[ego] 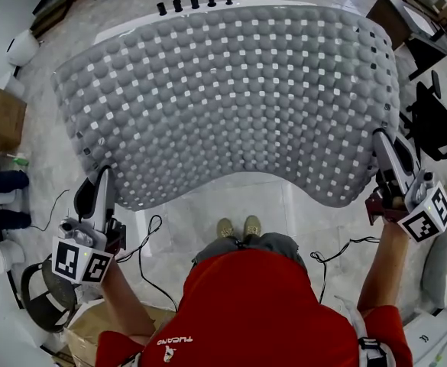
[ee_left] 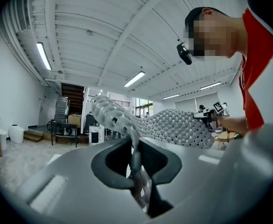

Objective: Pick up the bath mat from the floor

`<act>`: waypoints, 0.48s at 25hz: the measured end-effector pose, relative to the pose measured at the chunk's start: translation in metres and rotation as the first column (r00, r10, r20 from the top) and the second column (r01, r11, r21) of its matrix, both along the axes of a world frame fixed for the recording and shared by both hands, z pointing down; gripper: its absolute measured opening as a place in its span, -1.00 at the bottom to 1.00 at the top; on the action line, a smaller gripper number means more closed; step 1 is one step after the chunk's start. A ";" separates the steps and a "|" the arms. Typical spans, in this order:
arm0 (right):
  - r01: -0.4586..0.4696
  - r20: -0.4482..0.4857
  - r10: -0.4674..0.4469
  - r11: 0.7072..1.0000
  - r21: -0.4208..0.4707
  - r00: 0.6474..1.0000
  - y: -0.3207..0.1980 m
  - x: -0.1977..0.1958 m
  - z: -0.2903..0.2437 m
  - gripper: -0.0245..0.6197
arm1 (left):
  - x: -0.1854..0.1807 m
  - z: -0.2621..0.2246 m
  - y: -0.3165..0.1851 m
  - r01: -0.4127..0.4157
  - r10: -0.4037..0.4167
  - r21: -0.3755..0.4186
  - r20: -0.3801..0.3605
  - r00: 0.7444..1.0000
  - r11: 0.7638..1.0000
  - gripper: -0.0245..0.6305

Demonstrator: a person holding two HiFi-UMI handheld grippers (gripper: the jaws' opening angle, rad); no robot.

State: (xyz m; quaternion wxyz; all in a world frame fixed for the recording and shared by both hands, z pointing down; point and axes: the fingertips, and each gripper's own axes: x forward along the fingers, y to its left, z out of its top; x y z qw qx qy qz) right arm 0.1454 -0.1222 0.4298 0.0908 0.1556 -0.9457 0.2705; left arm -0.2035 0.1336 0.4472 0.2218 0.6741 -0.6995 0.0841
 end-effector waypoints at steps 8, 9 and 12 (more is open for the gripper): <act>0.011 -0.009 -0.011 1.000 0.013 1.000 0.004 -0.002 -0.006 -0.82 | 0.002 -0.007 -0.004 -0.022 0.022 0.005 -0.001 1.000 1.000 -0.79; 0.011 -0.011 -0.011 1.000 0.015 1.000 0.004 -0.002 -0.006 -0.81 | 0.002 -0.007 -0.004 -0.022 0.022 0.006 -0.001 1.000 1.000 -0.79; 0.009 -0.016 -0.008 1.000 0.016 1.000 0.003 -0.002 -0.005 -0.82 | 0.000 -0.007 -0.005 -0.025 0.025 0.008 -0.002 1.000 1.000 -0.79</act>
